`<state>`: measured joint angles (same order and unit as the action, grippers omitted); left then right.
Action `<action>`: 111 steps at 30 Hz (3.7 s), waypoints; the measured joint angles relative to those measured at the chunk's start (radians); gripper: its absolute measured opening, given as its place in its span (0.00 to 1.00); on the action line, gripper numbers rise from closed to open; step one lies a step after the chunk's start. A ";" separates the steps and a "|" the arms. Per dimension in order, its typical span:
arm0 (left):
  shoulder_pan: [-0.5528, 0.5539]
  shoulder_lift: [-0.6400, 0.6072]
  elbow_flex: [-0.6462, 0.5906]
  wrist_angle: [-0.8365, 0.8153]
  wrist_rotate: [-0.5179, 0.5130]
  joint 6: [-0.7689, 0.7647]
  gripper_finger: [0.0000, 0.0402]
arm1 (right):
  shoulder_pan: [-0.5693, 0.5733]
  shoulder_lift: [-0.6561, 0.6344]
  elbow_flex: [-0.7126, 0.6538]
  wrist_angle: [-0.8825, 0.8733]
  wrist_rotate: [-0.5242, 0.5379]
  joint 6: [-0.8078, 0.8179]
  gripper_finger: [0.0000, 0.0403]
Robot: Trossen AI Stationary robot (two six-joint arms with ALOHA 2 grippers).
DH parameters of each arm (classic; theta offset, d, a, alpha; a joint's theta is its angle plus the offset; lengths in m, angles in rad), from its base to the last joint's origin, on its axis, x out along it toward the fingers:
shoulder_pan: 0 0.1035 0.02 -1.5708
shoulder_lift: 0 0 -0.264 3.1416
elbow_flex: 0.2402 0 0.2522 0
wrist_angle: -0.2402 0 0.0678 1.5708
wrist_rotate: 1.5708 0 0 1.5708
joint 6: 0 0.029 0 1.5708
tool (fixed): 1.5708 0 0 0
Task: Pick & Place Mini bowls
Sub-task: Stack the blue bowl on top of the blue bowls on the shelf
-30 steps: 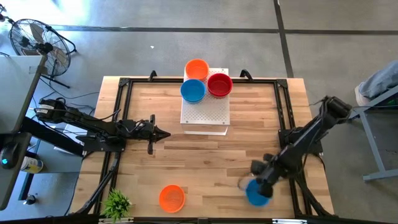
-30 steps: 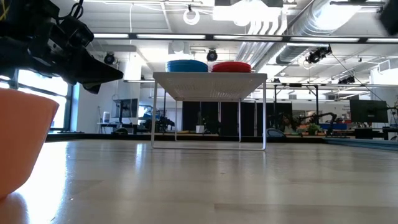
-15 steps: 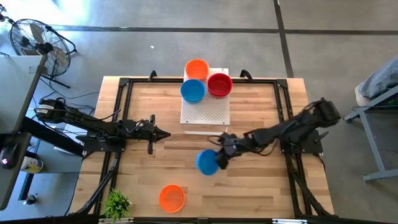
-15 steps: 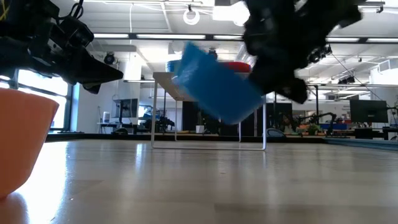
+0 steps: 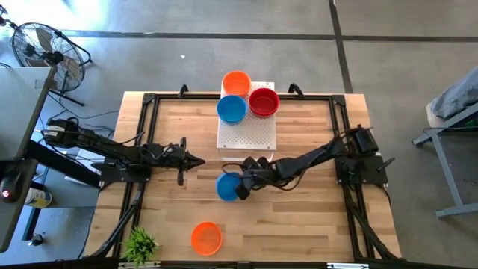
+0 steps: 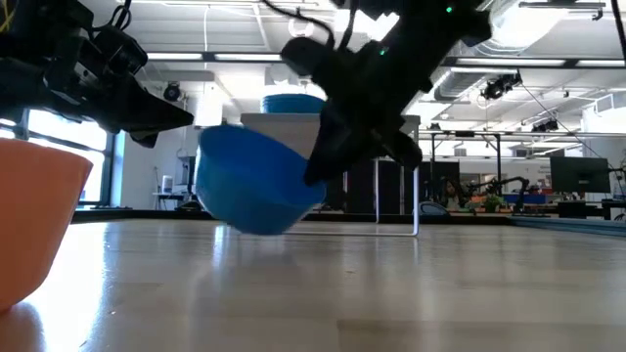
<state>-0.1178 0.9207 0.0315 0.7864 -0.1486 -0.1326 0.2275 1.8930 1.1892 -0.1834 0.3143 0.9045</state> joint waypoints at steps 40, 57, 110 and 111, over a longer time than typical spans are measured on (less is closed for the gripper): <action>-0.167 0.190 0.539 -0.804 -0.008 0.049 0.03 | 0.024 -0.669 -0.640 0.484 0.018 -0.762 0.00; -0.209 0.643 0.974 -1.226 0.094 0.105 0.34 | 0.024 -0.809 -0.748 0.491 0.016 -0.827 0.00; 0.369 0.500 1.640 -1.701 0.030 0.169 0.00 | 0.024 -0.808 -0.747 0.447 0.019 -0.835 0.00; 0.387 0.529 1.662 -1.702 0.055 0.186 0.00 | 0.024 -0.808 -0.747 0.447 0.019 -0.835 0.00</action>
<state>0.2689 1.4493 1.6936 -0.9152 -0.0940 0.0537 0.2516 1.0855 0.4419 0.2635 0.3334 0.0696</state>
